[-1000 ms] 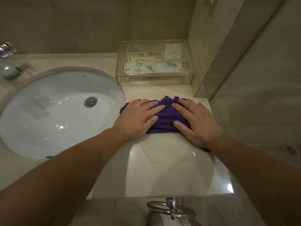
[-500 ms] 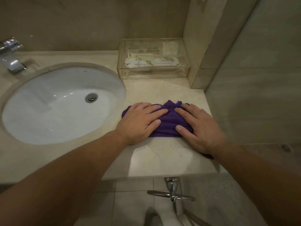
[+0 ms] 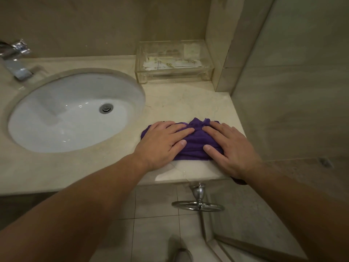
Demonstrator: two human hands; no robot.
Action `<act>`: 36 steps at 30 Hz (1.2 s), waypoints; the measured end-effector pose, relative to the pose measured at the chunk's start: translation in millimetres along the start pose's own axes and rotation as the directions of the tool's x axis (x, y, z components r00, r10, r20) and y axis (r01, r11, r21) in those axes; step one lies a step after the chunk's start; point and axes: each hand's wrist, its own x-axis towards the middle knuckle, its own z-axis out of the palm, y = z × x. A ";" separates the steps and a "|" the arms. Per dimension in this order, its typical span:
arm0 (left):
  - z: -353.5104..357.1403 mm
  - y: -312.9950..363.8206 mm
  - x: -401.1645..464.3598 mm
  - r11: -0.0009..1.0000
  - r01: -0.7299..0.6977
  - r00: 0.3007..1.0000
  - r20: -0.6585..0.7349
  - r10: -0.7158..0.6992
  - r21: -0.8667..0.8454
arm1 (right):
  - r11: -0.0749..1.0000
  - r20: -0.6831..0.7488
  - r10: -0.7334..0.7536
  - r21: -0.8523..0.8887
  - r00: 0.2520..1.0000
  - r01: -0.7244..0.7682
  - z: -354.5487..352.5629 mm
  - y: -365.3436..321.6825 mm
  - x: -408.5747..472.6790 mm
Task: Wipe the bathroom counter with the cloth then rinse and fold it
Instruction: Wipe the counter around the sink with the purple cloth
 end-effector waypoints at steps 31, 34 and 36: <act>9.1 27.9 -58.9 1.000 -0.021 1.000 0.007 0.021 -0.021 | 1.000 -0.050 0.029 -0.008 0.998 -0.029 11.3 -31.9 -66.1; 10.6 29.7 -62.5 0.999 -0.037 0.999 -0.003 0.037 -0.009 | 0.999 -0.085 0.030 0.013 0.996 -0.029 15.4 -35.2 -72.1; 12.3 31.4 -65.5 0.999 -0.036 0.999 -0.018 0.036 -0.014 | 0.998 -0.088 0.044 0.039 0.995 -0.041 16.4 -37.3 -75.4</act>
